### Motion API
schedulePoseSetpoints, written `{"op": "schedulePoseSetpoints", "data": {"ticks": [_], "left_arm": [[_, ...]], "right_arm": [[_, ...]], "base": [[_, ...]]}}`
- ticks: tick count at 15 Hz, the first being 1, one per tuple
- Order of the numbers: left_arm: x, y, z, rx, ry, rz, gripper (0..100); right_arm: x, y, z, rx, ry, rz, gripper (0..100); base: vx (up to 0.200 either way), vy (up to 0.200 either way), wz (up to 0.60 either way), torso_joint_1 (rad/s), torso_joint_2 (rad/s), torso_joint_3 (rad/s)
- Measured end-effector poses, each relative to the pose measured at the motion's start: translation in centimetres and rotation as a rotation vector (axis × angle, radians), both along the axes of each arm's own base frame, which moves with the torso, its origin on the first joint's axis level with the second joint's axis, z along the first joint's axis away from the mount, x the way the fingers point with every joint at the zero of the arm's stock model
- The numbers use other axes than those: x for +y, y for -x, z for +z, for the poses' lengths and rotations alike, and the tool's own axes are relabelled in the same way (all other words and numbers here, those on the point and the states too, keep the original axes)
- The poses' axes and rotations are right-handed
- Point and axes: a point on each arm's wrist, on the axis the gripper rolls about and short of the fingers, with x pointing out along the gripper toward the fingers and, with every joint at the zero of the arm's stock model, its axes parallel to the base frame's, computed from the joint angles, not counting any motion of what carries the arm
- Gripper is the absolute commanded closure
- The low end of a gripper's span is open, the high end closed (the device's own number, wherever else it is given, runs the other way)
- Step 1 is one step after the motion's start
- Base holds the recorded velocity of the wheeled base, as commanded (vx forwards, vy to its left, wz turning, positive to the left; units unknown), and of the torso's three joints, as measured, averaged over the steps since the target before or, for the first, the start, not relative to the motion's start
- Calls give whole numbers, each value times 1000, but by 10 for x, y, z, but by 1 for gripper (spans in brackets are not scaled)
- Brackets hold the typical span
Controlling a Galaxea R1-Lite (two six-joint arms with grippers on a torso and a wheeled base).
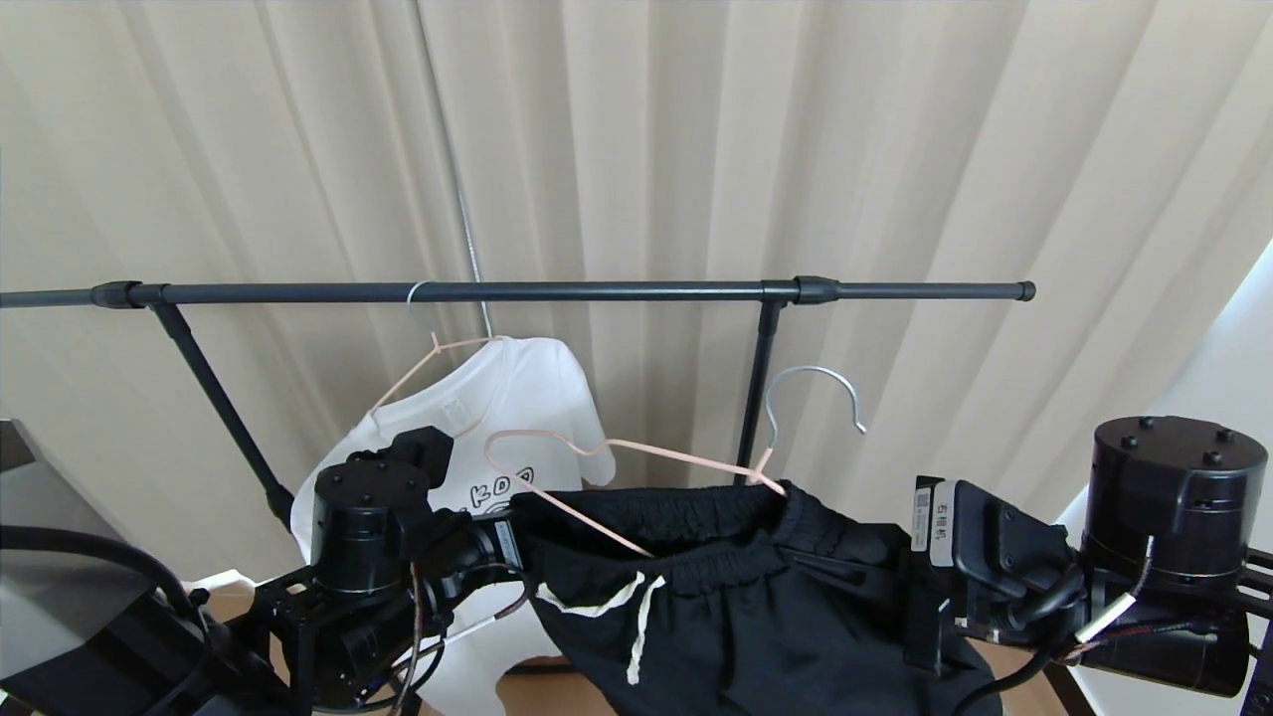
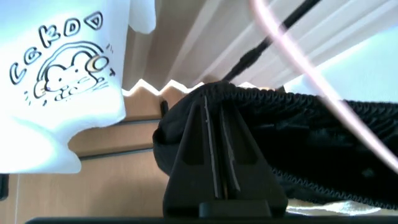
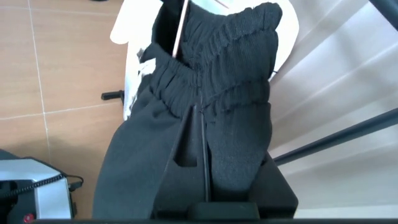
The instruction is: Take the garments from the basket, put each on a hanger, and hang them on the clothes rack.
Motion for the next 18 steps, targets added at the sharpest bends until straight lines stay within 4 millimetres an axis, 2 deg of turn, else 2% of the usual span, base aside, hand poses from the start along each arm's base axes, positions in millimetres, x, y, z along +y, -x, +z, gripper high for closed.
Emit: {"op": "schedulePoseSetpoints", "data": {"ticks": [9,15,18], "left_arm": [[25,-20,9,-49,-5,98,100],[30,-14,16,-78,-68,77,100],[32,-6,15,-69,-164,40,100]], "right_arm": [[-1,1,-9,-15,51,19,100],[-3,0,-21,-73,146,54,100],[-4,-4,-29,-70,180,54,100]], "base": [[0,0,0,0,0,0],[0,0,0,0,0,0],[0,0,0,0,0,0]]}}
